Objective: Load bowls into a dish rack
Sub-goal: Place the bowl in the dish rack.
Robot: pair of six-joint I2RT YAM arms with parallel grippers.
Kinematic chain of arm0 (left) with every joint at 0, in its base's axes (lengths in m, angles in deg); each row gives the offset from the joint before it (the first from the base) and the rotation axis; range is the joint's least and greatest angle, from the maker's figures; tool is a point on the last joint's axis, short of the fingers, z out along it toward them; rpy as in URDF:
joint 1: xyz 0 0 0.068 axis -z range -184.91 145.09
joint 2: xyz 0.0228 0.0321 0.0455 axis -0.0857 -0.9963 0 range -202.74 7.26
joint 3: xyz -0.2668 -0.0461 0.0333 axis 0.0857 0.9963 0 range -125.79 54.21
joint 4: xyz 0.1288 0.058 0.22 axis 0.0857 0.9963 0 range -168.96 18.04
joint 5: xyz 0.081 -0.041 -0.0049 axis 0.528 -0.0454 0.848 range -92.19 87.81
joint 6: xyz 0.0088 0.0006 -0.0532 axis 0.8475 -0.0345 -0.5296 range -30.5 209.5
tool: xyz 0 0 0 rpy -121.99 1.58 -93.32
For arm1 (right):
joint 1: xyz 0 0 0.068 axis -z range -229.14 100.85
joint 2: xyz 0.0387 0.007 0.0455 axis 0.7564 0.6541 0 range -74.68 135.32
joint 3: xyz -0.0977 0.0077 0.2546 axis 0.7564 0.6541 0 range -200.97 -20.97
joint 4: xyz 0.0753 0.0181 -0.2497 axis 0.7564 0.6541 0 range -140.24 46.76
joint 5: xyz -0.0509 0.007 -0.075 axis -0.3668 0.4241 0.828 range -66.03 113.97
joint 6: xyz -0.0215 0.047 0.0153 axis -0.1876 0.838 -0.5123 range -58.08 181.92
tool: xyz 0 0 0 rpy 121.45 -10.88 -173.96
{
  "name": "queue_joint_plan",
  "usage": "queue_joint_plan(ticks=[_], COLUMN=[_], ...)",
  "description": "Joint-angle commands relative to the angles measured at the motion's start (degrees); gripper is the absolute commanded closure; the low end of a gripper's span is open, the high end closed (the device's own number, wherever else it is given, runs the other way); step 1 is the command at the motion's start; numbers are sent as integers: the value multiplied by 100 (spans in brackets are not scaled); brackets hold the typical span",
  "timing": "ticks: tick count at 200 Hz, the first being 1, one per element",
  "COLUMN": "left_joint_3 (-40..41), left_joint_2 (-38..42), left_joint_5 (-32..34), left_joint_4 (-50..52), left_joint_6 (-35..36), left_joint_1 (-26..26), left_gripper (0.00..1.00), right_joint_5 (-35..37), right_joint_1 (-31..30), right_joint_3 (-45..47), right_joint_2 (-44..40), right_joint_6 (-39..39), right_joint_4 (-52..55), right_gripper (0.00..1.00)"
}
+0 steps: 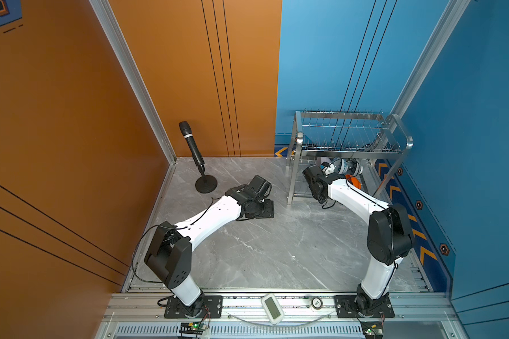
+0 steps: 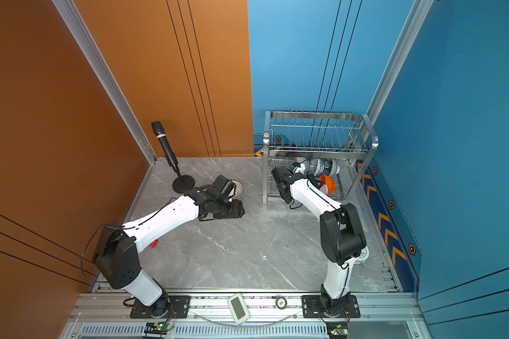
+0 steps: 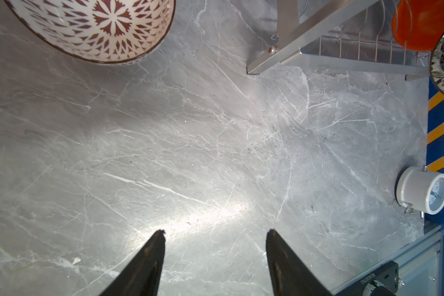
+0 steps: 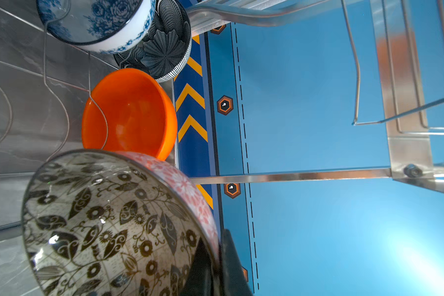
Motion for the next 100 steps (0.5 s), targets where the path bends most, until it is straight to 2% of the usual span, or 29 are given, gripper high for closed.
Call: queue_joint_plan(ticks=[1, 100], left_joint_3=[56, 1], left_joint_2=[144, 32], left_joint_5=[179, 256], left_joint_4=[20, 18], left_joint_6=[-80, -176], left_joint_1=[-43, -87], left_gripper=[36, 36], right_joint_5=[447, 608], right_joint_1=[67, 94], right_joint_3=[-209, -563], right_joint_2=[155, 727], right_joint_6=[-406, -1059], right_joint_4=[-468, -1155], right_gripper=[100, 100])
